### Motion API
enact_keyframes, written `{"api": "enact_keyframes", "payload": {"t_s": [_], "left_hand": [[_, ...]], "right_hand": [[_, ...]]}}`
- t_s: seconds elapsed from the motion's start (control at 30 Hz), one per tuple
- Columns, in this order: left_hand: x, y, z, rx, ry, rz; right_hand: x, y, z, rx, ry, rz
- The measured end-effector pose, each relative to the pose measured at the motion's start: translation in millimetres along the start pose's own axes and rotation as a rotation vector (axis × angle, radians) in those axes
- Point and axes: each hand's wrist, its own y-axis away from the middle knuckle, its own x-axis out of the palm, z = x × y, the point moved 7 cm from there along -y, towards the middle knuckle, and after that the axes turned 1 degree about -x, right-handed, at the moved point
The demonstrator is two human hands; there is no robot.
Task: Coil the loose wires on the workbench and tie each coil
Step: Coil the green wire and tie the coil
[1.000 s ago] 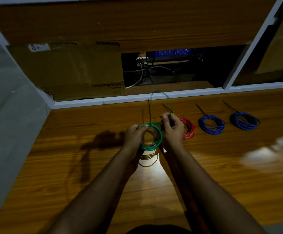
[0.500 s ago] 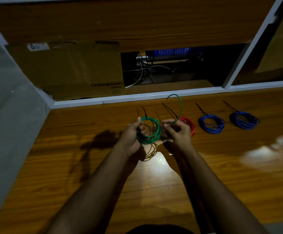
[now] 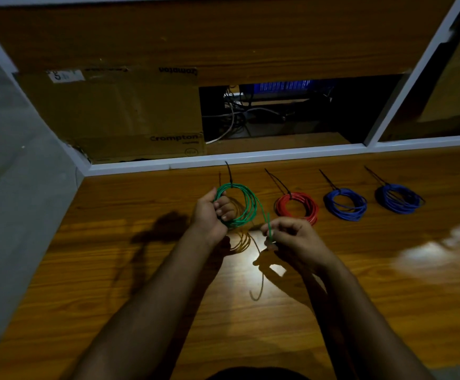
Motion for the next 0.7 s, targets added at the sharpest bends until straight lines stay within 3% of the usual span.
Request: {"api": "enact_keyframes", "payload": {"t_s": [0.1,0.3,0.43,0.7], "left_hand": [[6,-1,1,0.001,0.014,0.007],[16,1,9,-0.001,0.026,0.037],[24,7,14,0.015,0.011,0.057],[29,8,21,-0.005,0.054,0.103]], "right_hand": [[7,2,3,-0.060,0.416,-0.069],[36,12,37,-0.452,0.802,-0.204],[44,16,49,-0.568,0.915,-0.332],[65,21,67,-0.727,0.879,-0.345]]}}
